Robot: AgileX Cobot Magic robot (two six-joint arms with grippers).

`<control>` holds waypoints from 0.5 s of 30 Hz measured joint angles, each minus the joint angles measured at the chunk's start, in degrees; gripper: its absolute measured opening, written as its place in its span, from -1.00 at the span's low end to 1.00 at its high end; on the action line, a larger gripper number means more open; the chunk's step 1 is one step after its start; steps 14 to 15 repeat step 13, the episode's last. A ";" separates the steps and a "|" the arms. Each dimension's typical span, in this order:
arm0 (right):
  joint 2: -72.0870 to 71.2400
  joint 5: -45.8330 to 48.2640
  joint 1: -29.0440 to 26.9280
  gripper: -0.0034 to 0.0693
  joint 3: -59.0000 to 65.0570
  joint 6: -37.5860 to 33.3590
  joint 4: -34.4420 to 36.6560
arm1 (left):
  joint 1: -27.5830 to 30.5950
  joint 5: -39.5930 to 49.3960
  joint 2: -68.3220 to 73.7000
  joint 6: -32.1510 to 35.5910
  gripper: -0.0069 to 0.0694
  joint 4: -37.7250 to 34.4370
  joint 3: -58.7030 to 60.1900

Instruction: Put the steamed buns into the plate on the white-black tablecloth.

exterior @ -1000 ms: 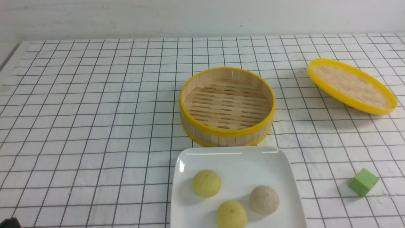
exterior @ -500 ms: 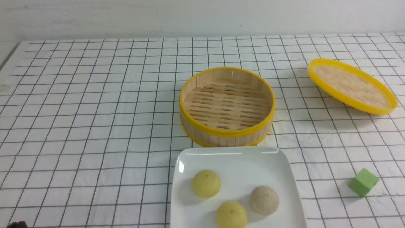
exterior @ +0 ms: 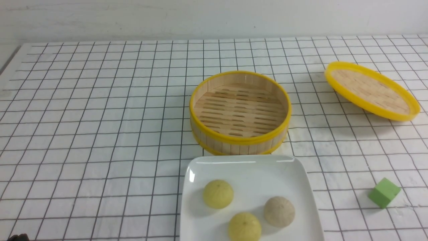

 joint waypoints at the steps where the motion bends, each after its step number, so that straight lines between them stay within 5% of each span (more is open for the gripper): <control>1: 0.00 0.00 0.00 -0.58 0.00 0.00 0.00 | 0.00 0.06 0.00 0.00 -0.60 0.00 0.00; 15: 0.00 0.00 0.00 -0.55 0.00 0.00 0.00 | 0.00 0.05 0.00 0.00 -0.57 0.00 0.00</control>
